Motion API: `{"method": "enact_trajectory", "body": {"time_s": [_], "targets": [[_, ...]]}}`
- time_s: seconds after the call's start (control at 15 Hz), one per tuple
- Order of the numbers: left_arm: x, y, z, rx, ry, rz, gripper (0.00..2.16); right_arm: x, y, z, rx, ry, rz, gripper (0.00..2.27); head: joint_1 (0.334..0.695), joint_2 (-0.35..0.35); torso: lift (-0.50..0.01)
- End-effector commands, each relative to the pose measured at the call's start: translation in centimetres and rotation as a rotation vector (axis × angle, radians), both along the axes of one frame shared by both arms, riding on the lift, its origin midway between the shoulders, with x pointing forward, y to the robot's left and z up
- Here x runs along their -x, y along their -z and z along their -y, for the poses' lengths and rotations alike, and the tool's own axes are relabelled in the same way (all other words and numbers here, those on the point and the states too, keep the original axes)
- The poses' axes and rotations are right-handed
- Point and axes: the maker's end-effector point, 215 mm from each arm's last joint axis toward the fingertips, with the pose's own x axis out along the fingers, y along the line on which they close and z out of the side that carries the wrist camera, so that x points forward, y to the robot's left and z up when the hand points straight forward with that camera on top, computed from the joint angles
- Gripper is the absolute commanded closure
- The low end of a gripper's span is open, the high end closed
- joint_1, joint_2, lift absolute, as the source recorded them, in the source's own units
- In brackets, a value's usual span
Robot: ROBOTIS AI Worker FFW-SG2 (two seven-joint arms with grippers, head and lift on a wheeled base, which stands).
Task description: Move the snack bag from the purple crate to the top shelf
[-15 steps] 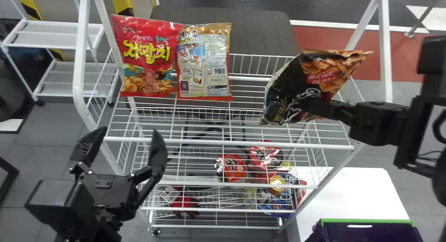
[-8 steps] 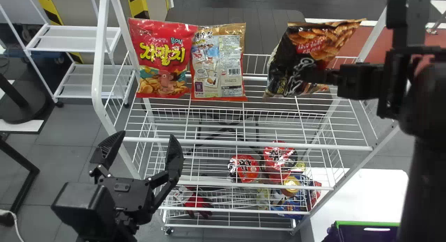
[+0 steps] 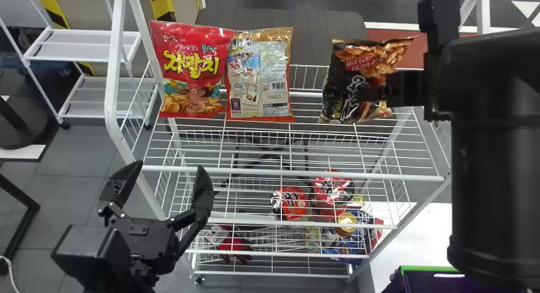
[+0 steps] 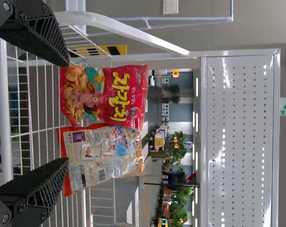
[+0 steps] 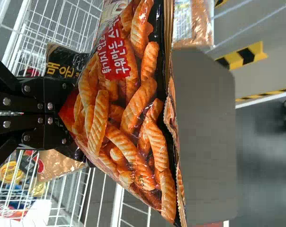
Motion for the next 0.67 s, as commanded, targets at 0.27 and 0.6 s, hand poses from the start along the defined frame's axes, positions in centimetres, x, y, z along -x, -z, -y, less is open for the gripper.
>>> {"method": "enact_trajectory", "body": {"time_s": [0.27,0.6], "targets": [[-0.2,0.0,-0.7,0.004,-0.010,0.016,0.11,0.4,4.3,-0.3,0.038,0.024,-0.102,1.62,0.695,-0.050,0.000],[-0.7,0.5,-1.3,0.004,-0.015,0.012,0.11,2.0,7.5,0.1,0.084,0.051,-0.144,1.62,0.695,-0.044,0.000]]}}
